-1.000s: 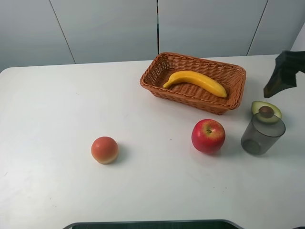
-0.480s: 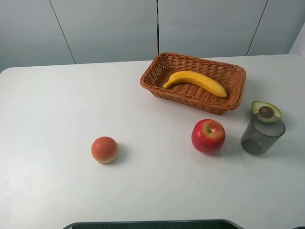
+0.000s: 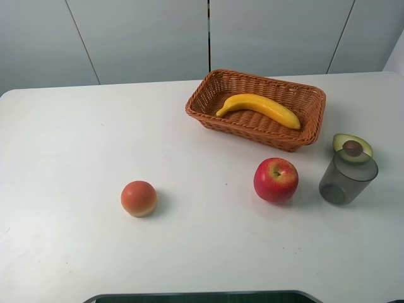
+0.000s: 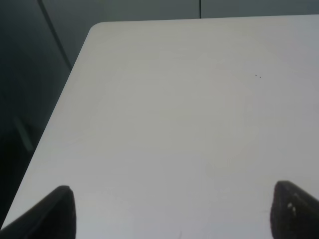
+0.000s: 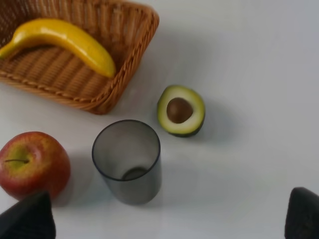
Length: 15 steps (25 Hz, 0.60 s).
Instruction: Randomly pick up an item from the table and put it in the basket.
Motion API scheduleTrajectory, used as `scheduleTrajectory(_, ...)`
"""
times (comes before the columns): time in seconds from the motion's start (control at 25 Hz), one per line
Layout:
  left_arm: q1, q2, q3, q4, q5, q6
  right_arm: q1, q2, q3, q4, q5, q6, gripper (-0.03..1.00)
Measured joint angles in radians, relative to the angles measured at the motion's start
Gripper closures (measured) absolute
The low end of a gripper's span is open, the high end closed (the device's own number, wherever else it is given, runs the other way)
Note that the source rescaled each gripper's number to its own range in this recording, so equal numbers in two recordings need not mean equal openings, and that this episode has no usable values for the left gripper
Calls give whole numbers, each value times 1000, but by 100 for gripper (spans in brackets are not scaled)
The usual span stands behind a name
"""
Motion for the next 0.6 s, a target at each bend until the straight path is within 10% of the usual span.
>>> scheduleTrajectory(0.6, 0, 0, 0, 0, 0, 0, 0, -155, 6, -48, 12, 25, -3)
